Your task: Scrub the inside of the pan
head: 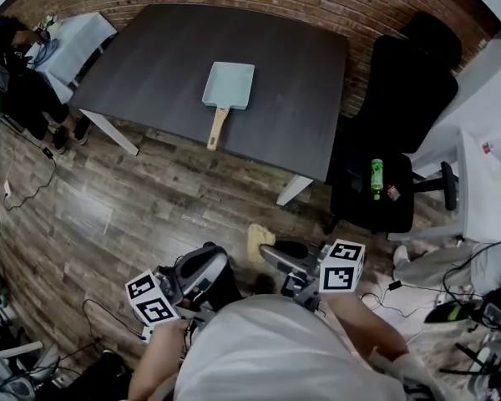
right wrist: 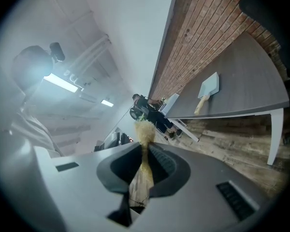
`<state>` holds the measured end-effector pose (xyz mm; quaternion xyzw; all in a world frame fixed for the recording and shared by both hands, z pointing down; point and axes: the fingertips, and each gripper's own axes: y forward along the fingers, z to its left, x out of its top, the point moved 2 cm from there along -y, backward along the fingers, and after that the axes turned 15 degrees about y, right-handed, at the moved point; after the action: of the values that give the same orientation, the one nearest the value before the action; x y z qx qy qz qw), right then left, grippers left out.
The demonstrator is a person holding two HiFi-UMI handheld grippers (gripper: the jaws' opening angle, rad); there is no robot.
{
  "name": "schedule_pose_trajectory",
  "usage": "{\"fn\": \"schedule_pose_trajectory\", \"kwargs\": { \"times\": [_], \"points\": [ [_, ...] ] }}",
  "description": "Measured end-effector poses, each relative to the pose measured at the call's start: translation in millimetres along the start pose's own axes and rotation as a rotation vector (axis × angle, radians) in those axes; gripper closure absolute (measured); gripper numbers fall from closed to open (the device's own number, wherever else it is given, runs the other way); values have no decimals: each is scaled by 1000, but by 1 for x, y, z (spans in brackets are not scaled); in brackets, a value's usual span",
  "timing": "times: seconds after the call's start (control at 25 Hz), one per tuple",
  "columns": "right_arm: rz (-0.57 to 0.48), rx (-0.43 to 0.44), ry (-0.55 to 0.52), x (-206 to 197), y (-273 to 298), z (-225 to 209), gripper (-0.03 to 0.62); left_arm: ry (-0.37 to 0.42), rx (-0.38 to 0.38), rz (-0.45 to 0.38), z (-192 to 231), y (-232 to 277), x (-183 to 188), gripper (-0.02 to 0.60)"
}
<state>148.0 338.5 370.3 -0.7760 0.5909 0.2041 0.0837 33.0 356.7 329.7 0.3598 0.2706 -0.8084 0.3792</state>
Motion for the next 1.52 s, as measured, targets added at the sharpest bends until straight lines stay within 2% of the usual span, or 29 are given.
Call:
{"fn": "schedule_pose_trajectory", "kwargs": {
  "times": [0.4, 0.8, 1.04, 1.32, 1.52],
  "points": [
    [-94, -77, -63, 76, 95, 2, 553, -18, -45, 46, 91, -23, 71, 548],
    [-165, -214, -151, 125, 127, -6, 553, -29, -77, 71, 155, -32, 99, 548],
    [-177, -253, -151, 150, 130, -12, 553, -61, -60, 49, 172, -32, 103, 548],
    [-133, -246, -162, 187, 144, -36, 553, -35, 5, 31, 197, -21, 114, 546],
    [-89, -288, -216, 232, 150, -61, 553, -47, 36, 46, 221, 6, 118, 501]
  ]
}}
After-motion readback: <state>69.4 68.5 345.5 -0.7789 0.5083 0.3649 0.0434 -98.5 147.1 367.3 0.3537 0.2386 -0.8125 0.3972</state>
